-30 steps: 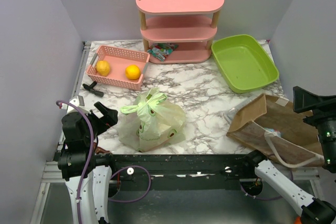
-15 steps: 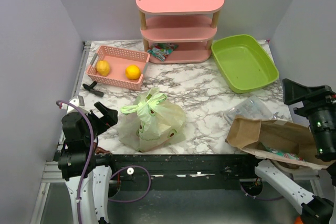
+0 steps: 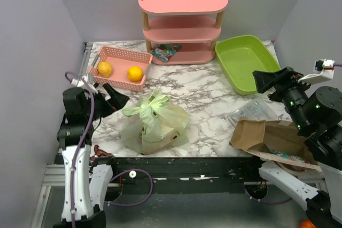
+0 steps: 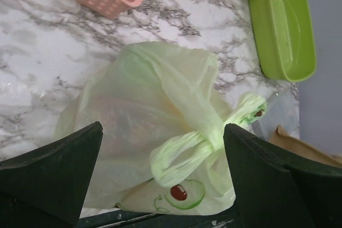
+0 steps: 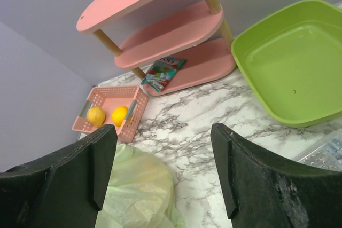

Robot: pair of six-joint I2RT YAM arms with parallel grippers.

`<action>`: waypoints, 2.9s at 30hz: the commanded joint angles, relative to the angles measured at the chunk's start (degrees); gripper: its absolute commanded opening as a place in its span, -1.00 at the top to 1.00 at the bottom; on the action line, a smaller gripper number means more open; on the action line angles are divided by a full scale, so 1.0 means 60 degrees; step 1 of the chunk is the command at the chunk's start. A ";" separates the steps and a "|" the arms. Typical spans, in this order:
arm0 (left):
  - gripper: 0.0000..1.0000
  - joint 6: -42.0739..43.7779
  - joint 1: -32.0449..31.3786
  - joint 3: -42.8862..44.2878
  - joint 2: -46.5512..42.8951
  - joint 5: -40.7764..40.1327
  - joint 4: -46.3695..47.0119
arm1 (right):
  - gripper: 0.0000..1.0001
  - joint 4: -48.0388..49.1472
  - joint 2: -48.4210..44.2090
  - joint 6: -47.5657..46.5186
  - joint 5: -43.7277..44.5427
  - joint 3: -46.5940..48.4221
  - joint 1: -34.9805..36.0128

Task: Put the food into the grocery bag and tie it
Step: Pick up the snack from the shelf.

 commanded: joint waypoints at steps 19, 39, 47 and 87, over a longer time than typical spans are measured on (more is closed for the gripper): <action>-0.79 0.6651 -0.5558 0.7580 0.9805 -0.6022 0.1234 | -0.63 0.0986 -0.0876 0.0089 -0.0035 -0.1653 -0.0009; -0.47 0.9409 -0.6760 0.9387 1.4210 -0.8272 0.3884 | -0.69 0.0728 -0.1084 -0.0267 0.0072 -0.1940 -0.0026; -0.37 1.1926 -0.7119 0.8476 1.5153 -0.9008 0.6248 | -0.69 0.0787 -0.0874 -0.0329 -0.0140 -0.2159 -0.0021; 0.09 1.4903 -0.6613 0.9388 1.7424 -1.0100 0.8078 | -0.70 0.1157 -0.0329 -0.0558 -0.0709 -0.2936 -0.0017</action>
